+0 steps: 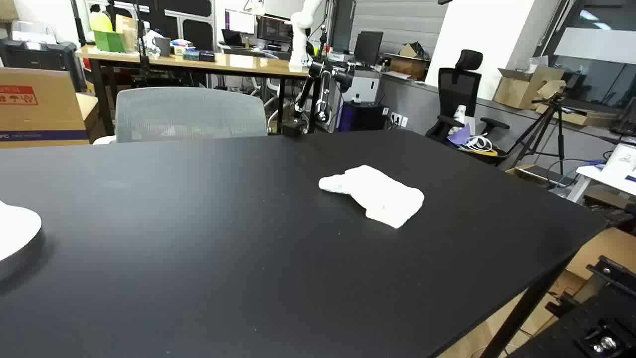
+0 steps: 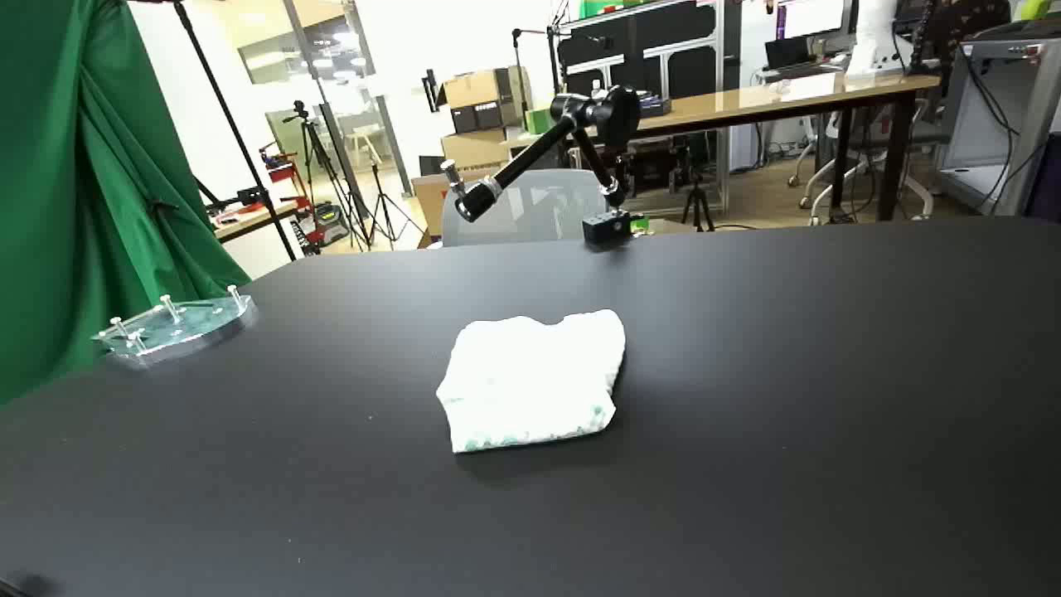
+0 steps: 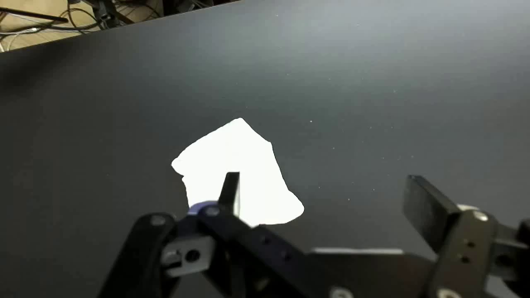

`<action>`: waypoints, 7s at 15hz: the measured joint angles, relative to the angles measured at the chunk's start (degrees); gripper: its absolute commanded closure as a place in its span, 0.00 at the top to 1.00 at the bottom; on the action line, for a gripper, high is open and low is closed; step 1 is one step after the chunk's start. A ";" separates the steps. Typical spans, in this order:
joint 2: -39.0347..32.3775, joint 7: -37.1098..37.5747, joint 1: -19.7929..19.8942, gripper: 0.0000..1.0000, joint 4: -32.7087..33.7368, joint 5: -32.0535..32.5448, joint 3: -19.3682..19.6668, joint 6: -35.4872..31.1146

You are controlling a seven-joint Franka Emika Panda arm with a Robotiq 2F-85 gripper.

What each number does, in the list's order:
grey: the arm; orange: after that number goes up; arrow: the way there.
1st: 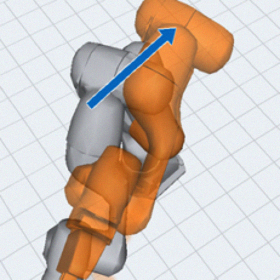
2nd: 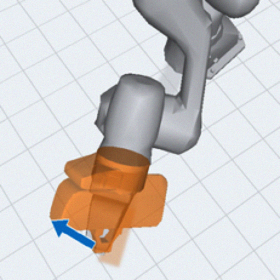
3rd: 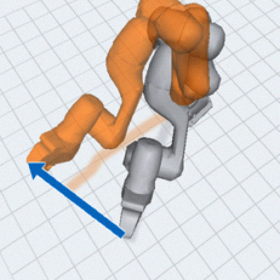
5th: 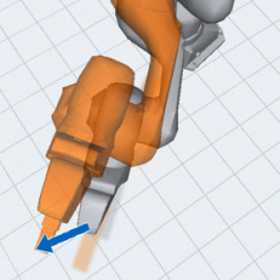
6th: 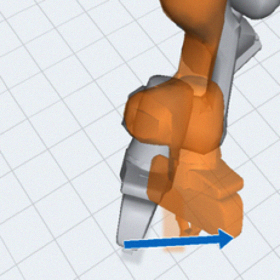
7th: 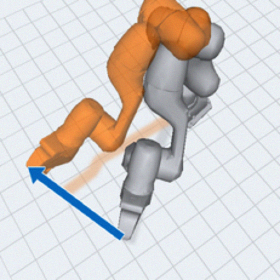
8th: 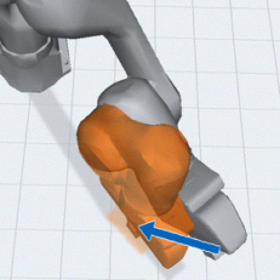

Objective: Hang the cloth on the stand

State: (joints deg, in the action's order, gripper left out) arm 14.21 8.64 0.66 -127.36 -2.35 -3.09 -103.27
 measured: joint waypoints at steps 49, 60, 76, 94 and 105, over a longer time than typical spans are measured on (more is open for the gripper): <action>-23.95 0.04 0.21 1.00 -13.35 18.05 2.98 -52.24; -33.64 -2.38 -1.03 0.55 -9.64 18.05 6.16 -52.56; -35.33 -5.65 -2.11 0.00 -7.64 15.82 6.44 -51.85; -6.14 11.79 -3.57 0.00 5.44 16.66 0.26 -16.25; -20.08 24.79 -3.15 0.00 24.68 14.51 0.01 -13.09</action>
State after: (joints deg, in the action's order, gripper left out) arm -5.87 33.43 -2.50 -102.68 12.15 -3.08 -116.36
